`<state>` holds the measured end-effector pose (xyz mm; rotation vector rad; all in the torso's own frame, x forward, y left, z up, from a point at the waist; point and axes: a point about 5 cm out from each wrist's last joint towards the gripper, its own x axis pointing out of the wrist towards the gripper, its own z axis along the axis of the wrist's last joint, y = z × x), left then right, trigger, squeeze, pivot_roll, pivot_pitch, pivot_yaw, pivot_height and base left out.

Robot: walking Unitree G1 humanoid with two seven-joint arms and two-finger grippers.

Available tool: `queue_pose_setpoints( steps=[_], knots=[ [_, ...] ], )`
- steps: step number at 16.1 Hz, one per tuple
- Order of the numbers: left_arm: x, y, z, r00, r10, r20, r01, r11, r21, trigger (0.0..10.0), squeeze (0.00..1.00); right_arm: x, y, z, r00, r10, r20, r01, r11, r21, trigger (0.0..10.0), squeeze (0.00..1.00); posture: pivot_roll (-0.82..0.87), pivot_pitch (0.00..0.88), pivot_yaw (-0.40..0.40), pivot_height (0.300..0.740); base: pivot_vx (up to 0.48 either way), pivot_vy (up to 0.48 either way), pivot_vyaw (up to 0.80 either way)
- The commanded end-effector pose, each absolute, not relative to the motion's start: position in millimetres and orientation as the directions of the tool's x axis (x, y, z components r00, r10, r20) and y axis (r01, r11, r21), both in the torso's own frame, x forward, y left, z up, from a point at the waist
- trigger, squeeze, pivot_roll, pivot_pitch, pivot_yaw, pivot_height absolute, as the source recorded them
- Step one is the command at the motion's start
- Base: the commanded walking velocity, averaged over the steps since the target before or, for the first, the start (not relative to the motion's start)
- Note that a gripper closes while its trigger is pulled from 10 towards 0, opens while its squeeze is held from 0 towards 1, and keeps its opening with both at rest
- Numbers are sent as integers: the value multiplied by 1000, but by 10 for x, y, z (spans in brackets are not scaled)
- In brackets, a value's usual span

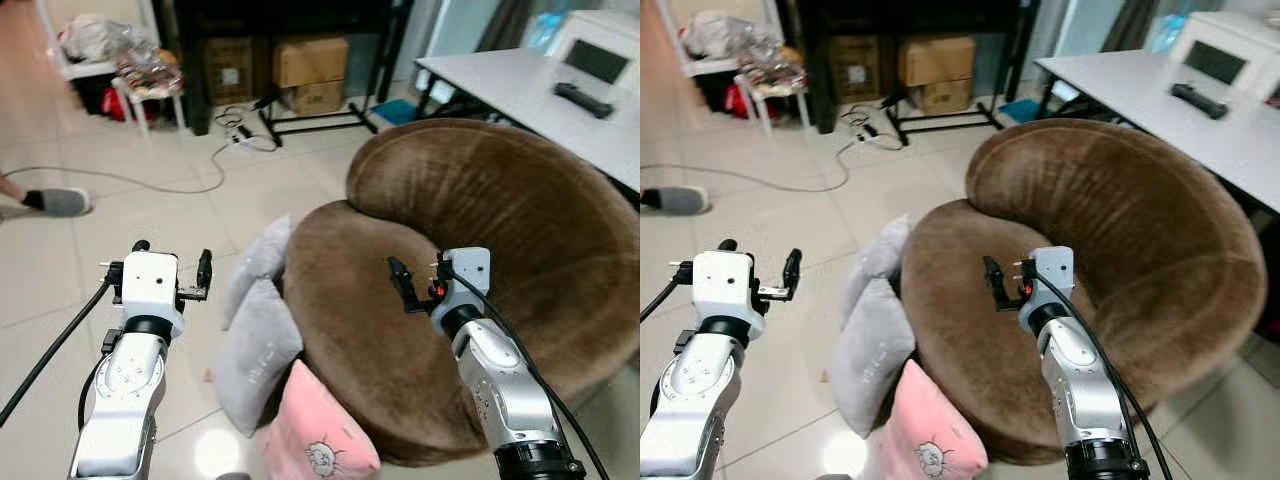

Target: Move the pillow to the sofa from floor

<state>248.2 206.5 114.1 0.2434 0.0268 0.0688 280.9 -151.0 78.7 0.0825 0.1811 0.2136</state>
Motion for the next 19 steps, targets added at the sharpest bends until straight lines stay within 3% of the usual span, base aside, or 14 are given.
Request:
queue_pose_setpoints(
  steps=[1, 8, 12, 19],
  knots=[
    [2470, 2034, 1111, 998, 62, -24, -54, 969, 241, 10000, 0, 2802, -1575, 766, 966, 190, -176, -173, 979, 107, 10000, 0, 72, 0, -87, 695, 0, 0, 0],
    [2408, 2150, 1057, 988, 153, 10, -151, 961, 230, 10000, 0, 2759, -1698, 684, 979, 30, -202, 0, 989, 148, 10000, 0, 70, 0, -87, 620, 0, 0, 0],
    [2377, 2125, 1053, 993, 117, 22, -119, 959, 257, 10000, 0, 2752, -1699, 674, 979, 16, -204, 14, 989, 144, 10000, 0, 71, 0, -89, 581, 0, 0, 0],
    [2330, 2079, 1033, 993, 115, 33, -120, 960, 255, 10000, 0, 2789, -1695, 679, 975, 54, -215, -35, 995, 89, 10000, 0, 79, 0, -114, 581, 0, 0, 0]
  ],
)
